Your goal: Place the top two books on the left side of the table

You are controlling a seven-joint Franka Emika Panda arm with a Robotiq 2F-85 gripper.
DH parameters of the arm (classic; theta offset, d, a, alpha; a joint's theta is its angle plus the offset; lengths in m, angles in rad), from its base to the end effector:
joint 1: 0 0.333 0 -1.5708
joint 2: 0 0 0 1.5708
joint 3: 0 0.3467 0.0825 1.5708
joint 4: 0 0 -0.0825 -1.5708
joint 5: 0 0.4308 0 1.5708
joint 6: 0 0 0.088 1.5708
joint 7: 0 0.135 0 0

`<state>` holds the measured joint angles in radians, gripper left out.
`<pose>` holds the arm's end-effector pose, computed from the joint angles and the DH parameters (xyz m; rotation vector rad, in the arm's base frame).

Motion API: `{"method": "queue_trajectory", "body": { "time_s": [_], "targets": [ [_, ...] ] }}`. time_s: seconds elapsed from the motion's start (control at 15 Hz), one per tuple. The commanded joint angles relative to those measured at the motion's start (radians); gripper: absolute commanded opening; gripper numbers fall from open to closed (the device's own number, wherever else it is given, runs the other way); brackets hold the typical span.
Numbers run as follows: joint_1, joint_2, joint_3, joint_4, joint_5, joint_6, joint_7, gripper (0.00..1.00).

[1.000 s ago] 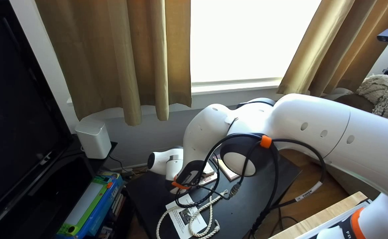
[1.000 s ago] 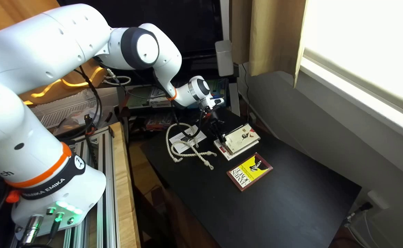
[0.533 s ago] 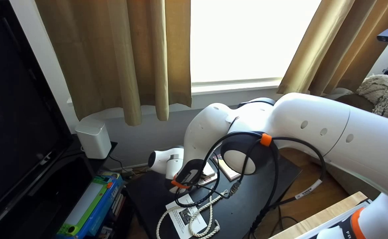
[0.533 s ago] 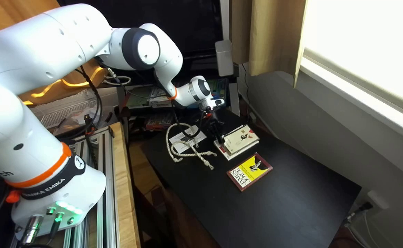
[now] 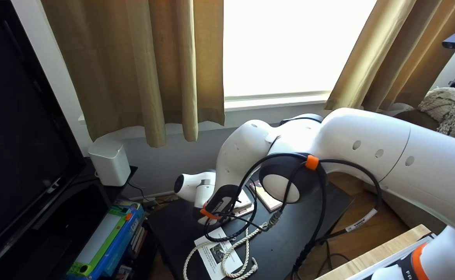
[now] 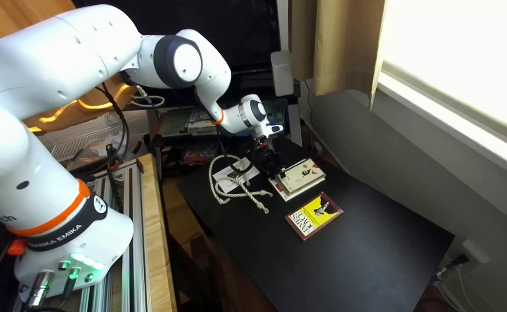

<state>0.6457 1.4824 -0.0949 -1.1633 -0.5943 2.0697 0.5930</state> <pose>0.5721 0.3065 -0.2064 2.3173 0.5507 -0.2190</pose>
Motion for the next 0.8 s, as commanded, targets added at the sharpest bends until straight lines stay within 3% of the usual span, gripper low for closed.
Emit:
{"method": "queue_trajectory", "body": {
  "time_s": [0.0,0.73],
  "targets": [
    [-0.016,0.024,0.009,0.033,0.041,0.036,-0.036,0.96],
    [-0.102,-0.082,0.036,-0.049,0.122,0.116,0.009,1.00]
  ]
}}
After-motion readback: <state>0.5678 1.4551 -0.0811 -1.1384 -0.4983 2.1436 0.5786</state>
